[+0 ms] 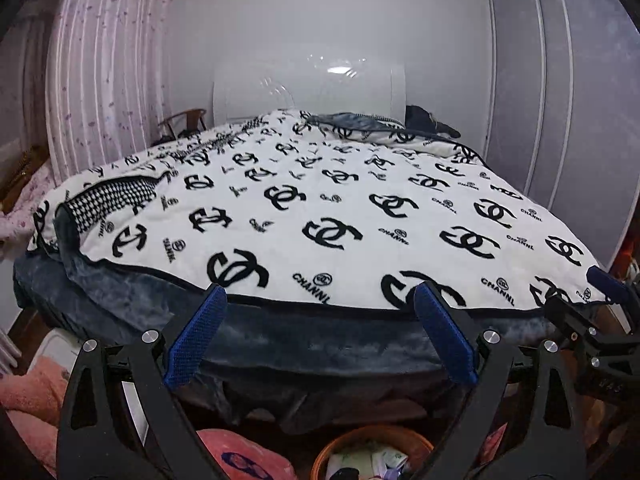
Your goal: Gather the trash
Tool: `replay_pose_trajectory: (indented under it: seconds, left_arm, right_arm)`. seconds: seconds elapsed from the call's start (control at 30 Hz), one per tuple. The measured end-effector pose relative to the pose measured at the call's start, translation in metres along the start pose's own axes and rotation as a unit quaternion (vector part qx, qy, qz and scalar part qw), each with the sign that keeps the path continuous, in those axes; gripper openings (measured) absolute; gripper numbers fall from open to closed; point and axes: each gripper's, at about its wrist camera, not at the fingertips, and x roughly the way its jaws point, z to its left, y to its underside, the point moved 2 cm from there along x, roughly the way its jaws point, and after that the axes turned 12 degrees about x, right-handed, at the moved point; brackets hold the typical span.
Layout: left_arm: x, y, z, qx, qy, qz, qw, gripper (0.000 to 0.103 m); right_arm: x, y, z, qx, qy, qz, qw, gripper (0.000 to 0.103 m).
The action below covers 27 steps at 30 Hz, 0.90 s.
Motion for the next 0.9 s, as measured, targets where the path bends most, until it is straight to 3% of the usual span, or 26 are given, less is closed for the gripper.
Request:
replay_pose_trajectory:
  seconds: [0.9]
  left_arm:
    - [-0.045,0.011,-0.021,0.007,0.004,-0.023,0.9997,0.092]
  right_arm:
    - [-0.052,0.012,-0.001,-0.004,0.012,-0.032,0.999,0.097]
